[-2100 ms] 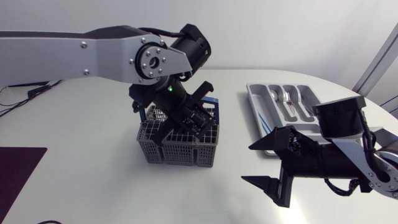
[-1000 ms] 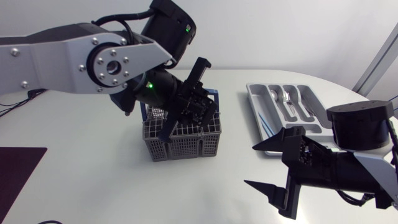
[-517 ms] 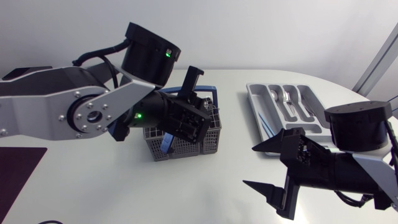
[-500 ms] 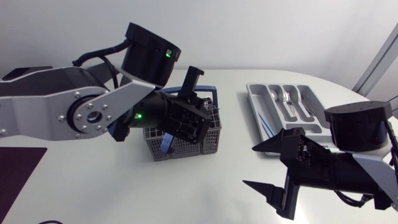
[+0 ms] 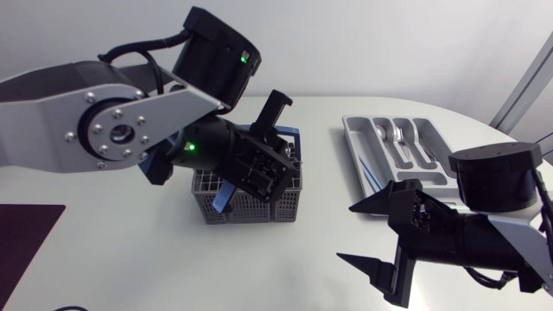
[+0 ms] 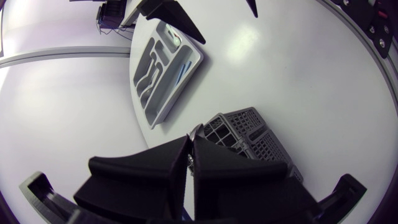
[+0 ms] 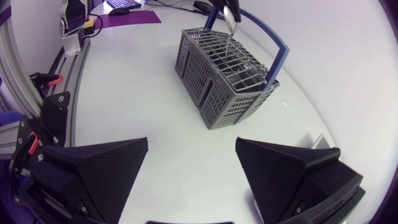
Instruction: Unload the cutlery basket into the drawer organizer.
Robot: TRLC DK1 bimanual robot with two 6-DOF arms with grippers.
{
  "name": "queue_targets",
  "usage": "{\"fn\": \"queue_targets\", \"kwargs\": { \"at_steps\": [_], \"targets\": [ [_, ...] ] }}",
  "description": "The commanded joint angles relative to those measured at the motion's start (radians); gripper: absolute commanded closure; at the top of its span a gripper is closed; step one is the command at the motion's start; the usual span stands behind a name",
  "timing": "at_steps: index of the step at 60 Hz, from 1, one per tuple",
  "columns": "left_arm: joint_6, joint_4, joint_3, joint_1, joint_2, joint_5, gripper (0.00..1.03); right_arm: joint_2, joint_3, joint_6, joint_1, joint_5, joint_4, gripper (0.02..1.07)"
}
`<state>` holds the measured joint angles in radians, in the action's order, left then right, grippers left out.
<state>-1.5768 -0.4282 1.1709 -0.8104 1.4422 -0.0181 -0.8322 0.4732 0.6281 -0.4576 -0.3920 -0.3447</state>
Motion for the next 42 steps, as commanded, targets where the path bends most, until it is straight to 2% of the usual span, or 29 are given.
{"fn": "queue_targets", "kwargs": {
  "at_steps": [1, 22, 30, 42],
  "targets": [
    [-0.055, -0.032, 0.078, -0.021, 0.034, 0.003, 0.96, -0.002, -0.035, -0.01, -0.01, -0.008, -0.016, 0.06],
    [-0.143, -0.179, 0.217, -0.039, 0.129, -0.086, 0.98, -0.005, -0.048, 0.002, -0.01, -0.018, -0.014, 0.06],
    [-0.16, -0.285, 0.3, -0.049, 0.17, -0.094, 0.99, -0.008, -0.045, 0.01, -0.007, -0.021, -0.016, 0.06],
    [-0.161, -0.348, 0.351, -0.052, 0.169, -0.114, 0.99, -0.015, -0.042, 0.039, 0.014, -0.033, -0.023, 0.06]
  ]
}}
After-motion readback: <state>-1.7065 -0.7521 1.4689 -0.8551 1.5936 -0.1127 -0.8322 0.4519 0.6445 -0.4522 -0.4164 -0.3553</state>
